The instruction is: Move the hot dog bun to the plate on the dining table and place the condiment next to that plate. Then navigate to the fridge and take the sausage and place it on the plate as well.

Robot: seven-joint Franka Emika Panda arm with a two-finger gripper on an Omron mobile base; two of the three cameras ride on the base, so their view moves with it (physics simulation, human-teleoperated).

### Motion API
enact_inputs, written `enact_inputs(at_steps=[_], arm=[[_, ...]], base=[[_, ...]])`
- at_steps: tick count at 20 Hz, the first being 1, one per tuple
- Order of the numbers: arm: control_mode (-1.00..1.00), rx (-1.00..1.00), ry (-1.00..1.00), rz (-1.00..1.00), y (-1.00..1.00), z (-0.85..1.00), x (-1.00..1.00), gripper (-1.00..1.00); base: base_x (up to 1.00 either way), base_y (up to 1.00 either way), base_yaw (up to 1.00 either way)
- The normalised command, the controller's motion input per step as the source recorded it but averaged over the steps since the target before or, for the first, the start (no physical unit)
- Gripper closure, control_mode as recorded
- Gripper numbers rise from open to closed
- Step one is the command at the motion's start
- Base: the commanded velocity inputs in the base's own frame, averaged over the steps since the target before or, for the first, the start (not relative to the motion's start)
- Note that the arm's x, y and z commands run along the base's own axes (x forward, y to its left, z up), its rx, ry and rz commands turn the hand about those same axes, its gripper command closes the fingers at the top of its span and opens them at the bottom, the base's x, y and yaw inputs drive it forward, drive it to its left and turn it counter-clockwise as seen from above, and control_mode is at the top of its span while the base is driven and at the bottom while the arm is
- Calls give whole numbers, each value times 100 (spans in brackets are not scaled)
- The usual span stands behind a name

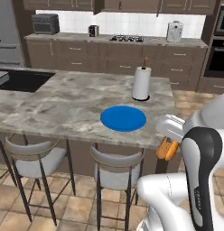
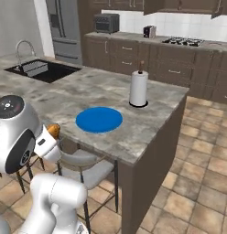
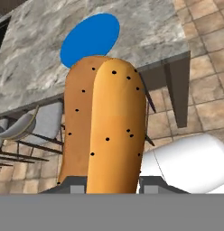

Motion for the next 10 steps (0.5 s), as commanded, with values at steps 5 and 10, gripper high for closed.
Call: enact_inputs(at_steps=[5, 10], arm=[[100, 0, 0, 0, 0, 0, 0, 100], [100, 0, 0, 0, 0, 0, 0, 100]], base=[[44, 54, -53], [47, 43, -52]])
